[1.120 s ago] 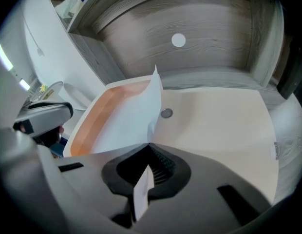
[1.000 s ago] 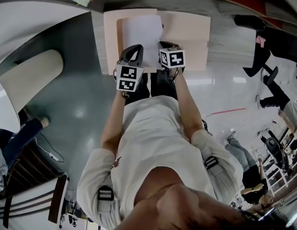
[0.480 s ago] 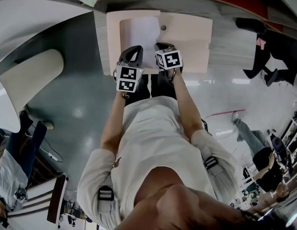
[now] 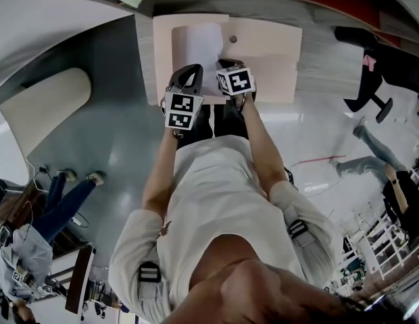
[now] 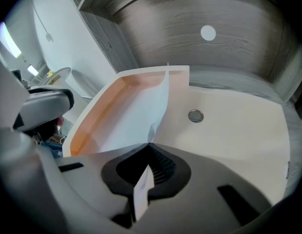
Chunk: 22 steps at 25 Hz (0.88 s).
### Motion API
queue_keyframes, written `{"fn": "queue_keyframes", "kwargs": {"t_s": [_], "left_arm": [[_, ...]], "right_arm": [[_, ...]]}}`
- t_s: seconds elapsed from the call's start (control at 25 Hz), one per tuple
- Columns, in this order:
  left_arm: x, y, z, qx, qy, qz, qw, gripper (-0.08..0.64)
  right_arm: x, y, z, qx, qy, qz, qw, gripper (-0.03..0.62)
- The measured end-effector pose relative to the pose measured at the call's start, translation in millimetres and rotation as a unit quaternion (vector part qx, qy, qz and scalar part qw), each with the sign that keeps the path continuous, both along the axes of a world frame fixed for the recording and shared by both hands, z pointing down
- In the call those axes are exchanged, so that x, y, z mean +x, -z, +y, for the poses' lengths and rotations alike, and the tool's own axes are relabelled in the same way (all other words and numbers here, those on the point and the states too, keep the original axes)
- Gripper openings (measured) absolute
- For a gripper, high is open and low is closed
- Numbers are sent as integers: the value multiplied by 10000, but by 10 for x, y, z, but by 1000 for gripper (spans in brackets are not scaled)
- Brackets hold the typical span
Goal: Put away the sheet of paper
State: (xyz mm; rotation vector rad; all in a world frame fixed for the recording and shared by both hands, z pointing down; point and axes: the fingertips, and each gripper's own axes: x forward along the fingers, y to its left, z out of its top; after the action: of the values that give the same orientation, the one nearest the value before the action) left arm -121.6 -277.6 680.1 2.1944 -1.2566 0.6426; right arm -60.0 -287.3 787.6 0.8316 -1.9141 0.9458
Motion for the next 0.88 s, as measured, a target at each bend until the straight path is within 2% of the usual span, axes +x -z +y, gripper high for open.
{"fn": "queue_keyframes", "kwargs": {"t_s": [0.28, 0.6, 0.88], "left_arm": [[-15, 26, -4, 29, -15, -17, 10000, 15], [45, 75, -9, 102, -115, 15, 9999, 15], [89, 144, -4, 170, -186, 34, 9997, 15]], "right_arm": [[53, -8, 14, 213, 68, 240, 9995, 21], [139, 68, 51, 449, 94, 244, 9987, 162], [215, 289, 71, 760, -7, 141, 9970, 167]]}}
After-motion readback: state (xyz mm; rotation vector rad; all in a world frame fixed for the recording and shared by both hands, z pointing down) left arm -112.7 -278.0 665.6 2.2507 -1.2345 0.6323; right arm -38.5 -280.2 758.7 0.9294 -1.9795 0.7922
